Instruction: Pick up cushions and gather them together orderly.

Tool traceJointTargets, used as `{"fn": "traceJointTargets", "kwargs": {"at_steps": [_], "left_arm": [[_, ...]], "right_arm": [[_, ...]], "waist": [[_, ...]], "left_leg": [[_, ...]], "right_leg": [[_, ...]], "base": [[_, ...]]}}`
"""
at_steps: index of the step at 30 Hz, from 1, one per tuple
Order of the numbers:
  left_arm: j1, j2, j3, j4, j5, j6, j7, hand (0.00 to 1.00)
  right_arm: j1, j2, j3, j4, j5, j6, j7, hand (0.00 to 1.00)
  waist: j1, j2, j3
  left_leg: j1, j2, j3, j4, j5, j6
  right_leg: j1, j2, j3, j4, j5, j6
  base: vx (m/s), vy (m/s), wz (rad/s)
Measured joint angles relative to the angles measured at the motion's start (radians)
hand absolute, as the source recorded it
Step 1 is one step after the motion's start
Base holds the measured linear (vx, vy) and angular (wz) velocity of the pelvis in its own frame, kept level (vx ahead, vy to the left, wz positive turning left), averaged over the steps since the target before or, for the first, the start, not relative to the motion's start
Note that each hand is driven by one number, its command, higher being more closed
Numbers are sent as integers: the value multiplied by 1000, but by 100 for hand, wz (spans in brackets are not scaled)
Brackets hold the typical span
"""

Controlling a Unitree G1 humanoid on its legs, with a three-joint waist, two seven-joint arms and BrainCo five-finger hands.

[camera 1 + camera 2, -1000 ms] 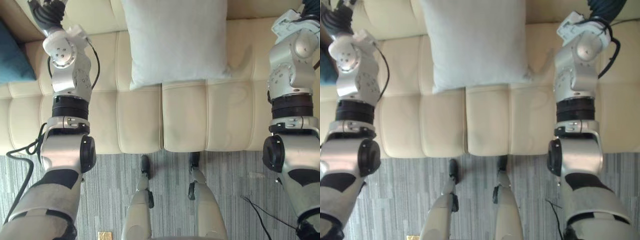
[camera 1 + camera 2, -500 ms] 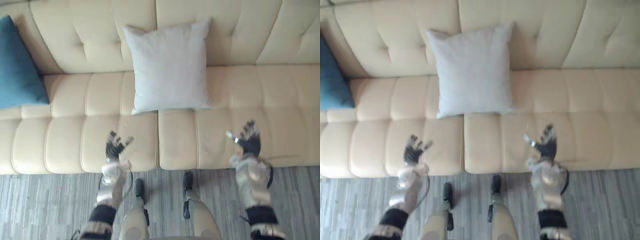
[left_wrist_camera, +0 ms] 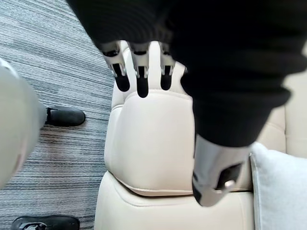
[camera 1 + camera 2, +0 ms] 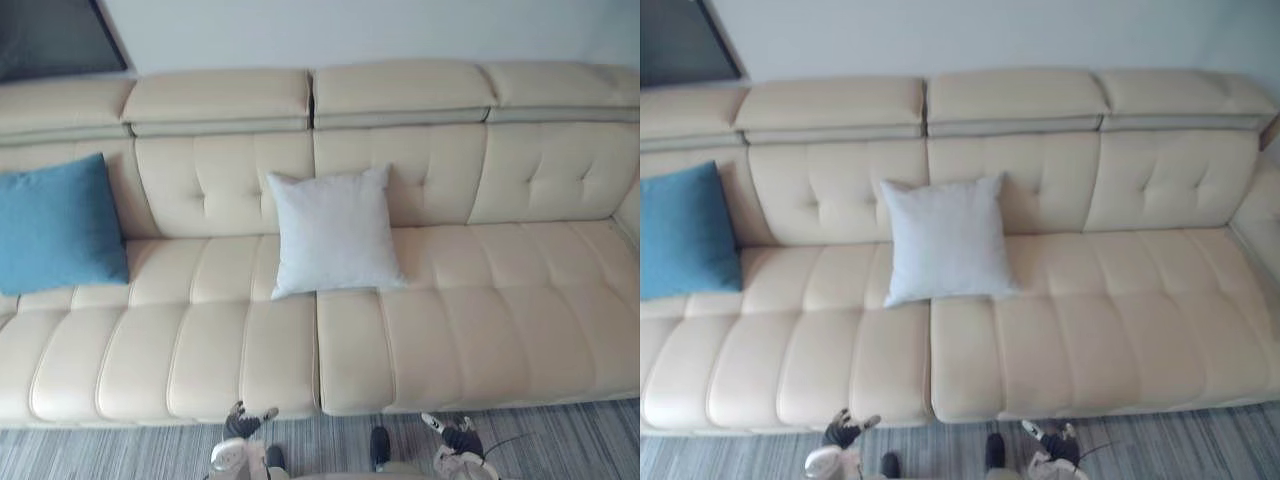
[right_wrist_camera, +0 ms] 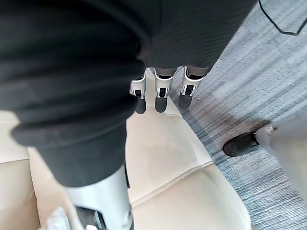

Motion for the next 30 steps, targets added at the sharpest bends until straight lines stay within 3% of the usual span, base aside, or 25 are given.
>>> {"fn": "traceJointTargets", "kwargs": {"at_steps": [7,12,13,14,15,16,18,19,20,22,24,26,30], "left_arm": [[-11,-1,16,29,44,10,-14,0],[-55,1,16,24,44,13,-12,0],[-54,-4,16,4,43,13,-11,0],[-52,-4,17,3,43,13,-12,0],[-55,2,16,-2,43,18,-11,0],[-44,10,16,-27,43,18,-10,0],[-51,10,26,-33,42,19,-10,0],[-51,-6,26,-33,42,19,-9,0],[-53,-14,23,-34,41,19,-9,0],[-94,-17,-22,-39,41,20,-6,0],[-97,-11,-34,-36,41,20,-7,0],[-95,-13,-44,-38,41,20,-8,0],[-90,-12,-56,-42,42,21,-9,0]], "right_arm": [[-4,1,-17,54,-62,25,3,0],[-33,10,14,79,-64,26,-1,0],[-44,16,32,80,-64,27,-1,0],[-49,19,32,80,-64,28,0,0],[-51,22,32,78,-64,28,-1,0],[-49,22,32,81,-64,26,-2,0],[-72,19,34,86,-64,24,-2,0],[-104,9,41,83,-63,24,-3,0],[-110,2,41,81,-63,24,-6,0],[-165,-7,43,76,-61,24,-16,0],[-178,7,55,71,-57,21,-18,0],[-160,21,72,74,-52,22,-19,0],[-150,7,70,75,-52,22,-27,0]], "waist": [[5,-11,2],[6,-46,36],[12,-41,39],[10,-43,41],[9,-53,42],[9,-81,37],[18,-93,39],[43,-76,33],[52,-57,25],[64,-36,82],[63,-11,101],[60,-11,112],[54,-22,115]], "left_leg": [[61,0,64,44,-48,-4],[10,2,72,159,-103,17],[-17,23,73,163,-96,24],[-22,28,71,168,-92,21],[-26,30,47,175,-85,18],[-30,16,13,206,-82,17],[-83,15,0,274,-82,20],[-147,16,-4,286,-60,53],[-148,19,-9,266,-39,61],[-184,34,-12,270,-36,32],[-212,68,-44,291,-37,12],[-215,96,-61,298,-20,-12],[-229,96,-83,321,-2,-2]], "right_leg": [[23,7,63,34,-8,15],[-29,-8,52,144,-41,24],[-45,-9,44,173,-57,26],[-66,-10,35,256,-106,16],[-109,-23,-15,523,-221,13],[-92,-56,-32,665,-275,49],[-107,-44,-51,647,-267,60],[-85,-33,-43,534,-253,53],[-63,-23,-41,488,-256,50],[-32,-9,-61,369,-281,-1],[2,22,-94,292,-246,-35],[25,43,-126,278,-231,-48],[2,25,-155,283,-219,-73]], "base": [[63,30,-31],[2,38,-2],[-2,24,16],[20,0,38],[90,-82,65],[74,-128,65],[-29,-103,26],[-112,-45,-2],[-116,-83,-11],[-123,-120,9],[-189,-78,24],[-180,-65,30],[-235,-26,15]]}}
